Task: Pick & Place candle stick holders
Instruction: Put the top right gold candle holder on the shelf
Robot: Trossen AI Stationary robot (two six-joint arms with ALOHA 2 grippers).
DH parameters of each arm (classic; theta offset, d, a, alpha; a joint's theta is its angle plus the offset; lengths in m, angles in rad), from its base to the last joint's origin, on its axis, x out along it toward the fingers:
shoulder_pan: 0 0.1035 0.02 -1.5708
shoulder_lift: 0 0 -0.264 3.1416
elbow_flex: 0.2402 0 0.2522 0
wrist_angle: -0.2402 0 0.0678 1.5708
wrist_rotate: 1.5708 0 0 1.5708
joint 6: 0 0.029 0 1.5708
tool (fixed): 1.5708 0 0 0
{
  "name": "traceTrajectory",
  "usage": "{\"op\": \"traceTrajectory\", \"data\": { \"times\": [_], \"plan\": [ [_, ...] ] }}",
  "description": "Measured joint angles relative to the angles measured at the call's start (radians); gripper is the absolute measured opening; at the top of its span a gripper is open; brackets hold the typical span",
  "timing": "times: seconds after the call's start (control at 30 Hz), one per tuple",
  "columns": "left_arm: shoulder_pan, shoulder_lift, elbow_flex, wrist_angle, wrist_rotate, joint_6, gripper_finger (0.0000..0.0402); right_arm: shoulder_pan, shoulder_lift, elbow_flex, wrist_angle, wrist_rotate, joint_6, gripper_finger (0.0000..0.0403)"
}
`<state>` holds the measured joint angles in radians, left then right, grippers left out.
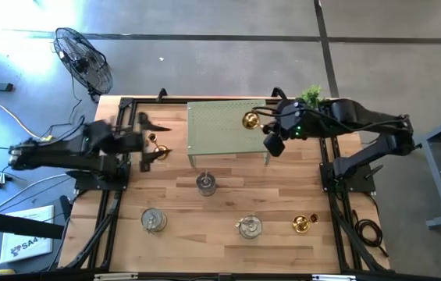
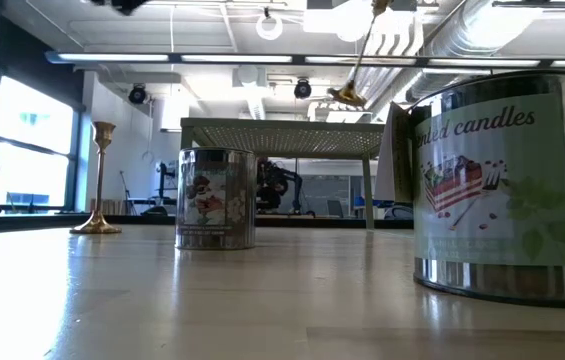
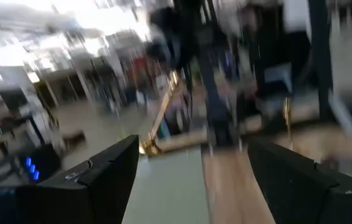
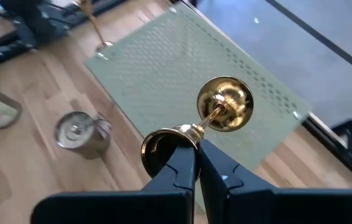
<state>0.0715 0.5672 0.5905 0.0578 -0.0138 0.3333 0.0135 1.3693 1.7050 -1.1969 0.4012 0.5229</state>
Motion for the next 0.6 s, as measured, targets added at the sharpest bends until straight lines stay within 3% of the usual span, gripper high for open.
{"op": "traceTrajectory", "data": {
  "times": [0.3, 0.43, 0.6],
  "plan": [
    [0.000, 0.507, 0.503, -0.325, 0.005, 0.119, 0.0296, 0.089, 0.000, 0.000, 0.131, -0.009, -0.074, 0.0000],
    [0.000, 0.658, 0.692, -0.395, 0.014, 0.097, 0.0296, 0.134, 0.000, 0.000, 0.145, 0.025, -0.081, 0.0000],
    [0.001, 0.795, 0.871, -0.475, 0.131, 0.027, 0.0296, 0.175, 0.000, 0.000, 0.156, 0.058, -0.102, 0.0000]
  ]
}}
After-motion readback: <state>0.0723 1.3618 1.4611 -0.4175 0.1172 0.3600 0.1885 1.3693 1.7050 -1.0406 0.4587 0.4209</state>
